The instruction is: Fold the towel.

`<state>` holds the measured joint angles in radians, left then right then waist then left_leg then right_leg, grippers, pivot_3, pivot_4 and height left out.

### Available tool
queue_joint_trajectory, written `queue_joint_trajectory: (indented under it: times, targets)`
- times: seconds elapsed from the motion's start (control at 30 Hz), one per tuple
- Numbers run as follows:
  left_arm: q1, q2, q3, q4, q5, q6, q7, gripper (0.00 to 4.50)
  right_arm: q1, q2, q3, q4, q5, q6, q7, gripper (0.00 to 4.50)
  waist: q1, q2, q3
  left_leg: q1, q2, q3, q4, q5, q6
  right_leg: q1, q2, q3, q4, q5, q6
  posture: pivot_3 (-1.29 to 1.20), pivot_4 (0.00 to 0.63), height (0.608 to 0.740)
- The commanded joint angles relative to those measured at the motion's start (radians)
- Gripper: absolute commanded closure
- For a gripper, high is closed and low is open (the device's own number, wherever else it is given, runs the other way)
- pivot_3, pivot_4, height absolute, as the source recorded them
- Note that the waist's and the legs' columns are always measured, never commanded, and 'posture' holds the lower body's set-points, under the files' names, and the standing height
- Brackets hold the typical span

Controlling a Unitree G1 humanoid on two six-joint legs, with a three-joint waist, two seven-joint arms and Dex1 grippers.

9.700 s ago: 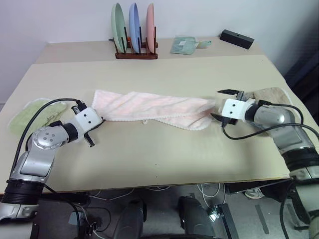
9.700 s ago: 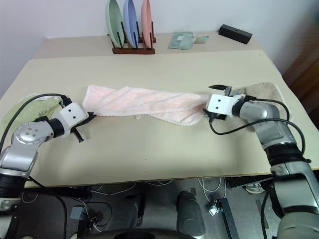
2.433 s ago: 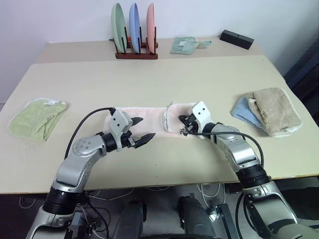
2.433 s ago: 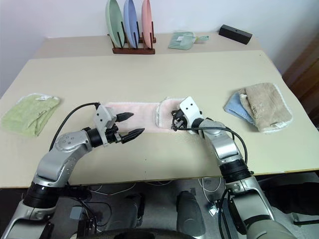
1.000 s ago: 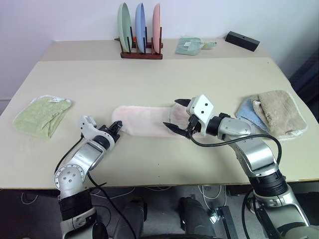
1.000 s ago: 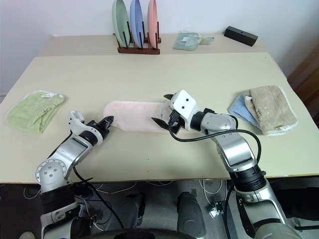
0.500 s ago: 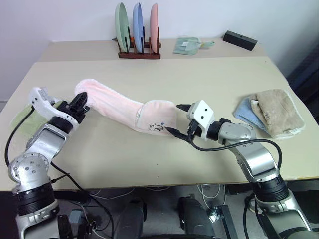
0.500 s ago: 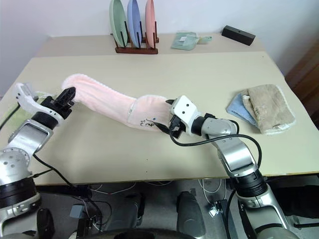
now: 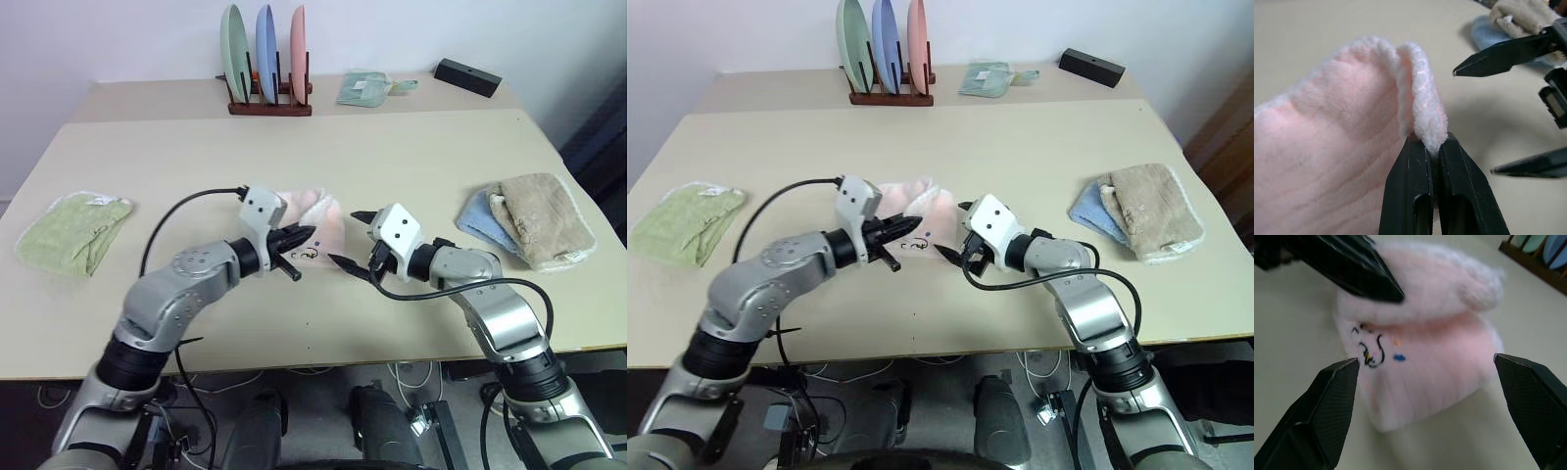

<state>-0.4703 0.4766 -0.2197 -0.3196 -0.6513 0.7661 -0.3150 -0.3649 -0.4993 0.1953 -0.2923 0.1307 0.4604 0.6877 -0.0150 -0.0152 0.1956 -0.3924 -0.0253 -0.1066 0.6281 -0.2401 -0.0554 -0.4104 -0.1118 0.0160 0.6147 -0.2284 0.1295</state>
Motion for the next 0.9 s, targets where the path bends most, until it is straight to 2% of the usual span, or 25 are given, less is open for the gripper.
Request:
queue_joint_trajectory:
  times: [0.03,0.27,0.37,0.53,0.6,0.67,0.73,0.77,0.83,0.9]
  targets:
    - [-0.033,-0.021,-0.026,0.000,0.065,0.012,-0.018,4.44,0.003,-0.009,-0.027,-0.051,-0.001,-0.002,-0.013,0.00,0.000,0.000,0.000,0.000,0.000,0.000,0.000,0.000,0.000,0.000,0.000,0.000,0.000,0.000,0.000,0.00,0.150,0.740]
    - [-0.049,-0.069,-0.018,0.015,0.107,0.035,-0.062,4.44,0.007,-0.008,-0.025,-0.035,-0.010,-0.012,-0.025,0.00,0.001,0.000,0.000,0.000,0.000,0.000,0.000,0.000,0.000,0.000,0.000,0.000,0.000,0.000,0.000,0.00,0.150,0.740]
    - [-0.039,-0.074,0.005,-0.003,0.096,0.046,-0.083,3.53,0.001,-0.006,-0.026,-0.020,-0.020,-0.016,-0.033,0.00,0.001,0.000,0.000,0.000,0.000,0.000,0.000,0.000,0.000,0.000,0.000,0.000,0.000,0.000,0.000,0.00,0.150,0.740]
    - [-0.014,-0.075,0.139,-0.075,-0.022,0.073,-0.132,1.07,-0.003,-0.018,-0.036,-0.003,-0.039,-0.017,-0.044,0.00,-0.001,0.000,0.000,0.000,0.000,0.000,0.000,0.000,0.000,0.000,0.000,0.000,0.000,0.000,0.000,0.00,0.150,0.740]
    - [0.007,-0.044,0.194,-0.095,-0.060,0.087,-0.164,1.07,-0.008,-0.022,-0.049,0.003,-0.036,-0.016,-0.045,0.00,-0.002,0.000,0.000,0.000,0.000,0.000,0.000,0.000,0.000,0.000,0.000,0.000,0.000,0.000,0.000,0.00,0.150,0.740]
    - [0.033,-0.005,0.299,-0.095,-0.128,0.103,-0.193,1.03,-0.022,-0.025,-0.070,0.017,-0.034,-0.016,-0.051,0.53,-0.005,0.000,0.000,0.000,0.000,0.000,0.000,0.000,0.000,0.000,0.000,0.000,0.000,0.000,0.000,0.00,0.150,0.740]
    - [0.039,0.016,0.377,-0.064,-0.134,0.074,-0.190,1.65,-0.041,-0.026,-0.085,0.034,-0.039,-0.023,-0.062,1.32,-0.004,0.000,0.000,0.000,0.000,0.000,0.000,0.000,0.000,0.000,0.000,0.000,0.001,0.000,0.000,0.00,0.150,0.740]
    - [0.035,0.032,0.384,-0.040,-0.100,0.052,-0.183,1.90,-0.058,-0.017,-0.096,0.039,-0.033,-0.022,-0.070,1.86,-0.002,0.000,0.000,0.000,0.000,0.000,0.000,0.000,0.000,0.000,0.000,0.000,0.001,0.000,0.000,0.00,0.150,0.740]
    - [0.025,0.052,0.377,-0.002,-0.039,0.015,-0.176,2.74,-0.094,0.001,-0.110,0.046,-0.019,-0.013,-0.083,2.77,-0.001,0.000,0.000,0.000,0.000,0.000,0.001,0.000,0.000,0.000,0.000,0.000,0.001,0.000,0.000,0.00,0.150,0.740]
    - [0.010,0.054,0.362,0.034,0.004,-0.011,-0.167,3.84,-0.130,0.023,-0.115,0.049,-0.005,0.001,-0.090,3.91,0.002,0.000,0.000,0.000,0.000,0.000,0.001,0.000,0.000,0.000,0.000,0.000,0.000,0.000,0.000,0.00,0.150,0.740]
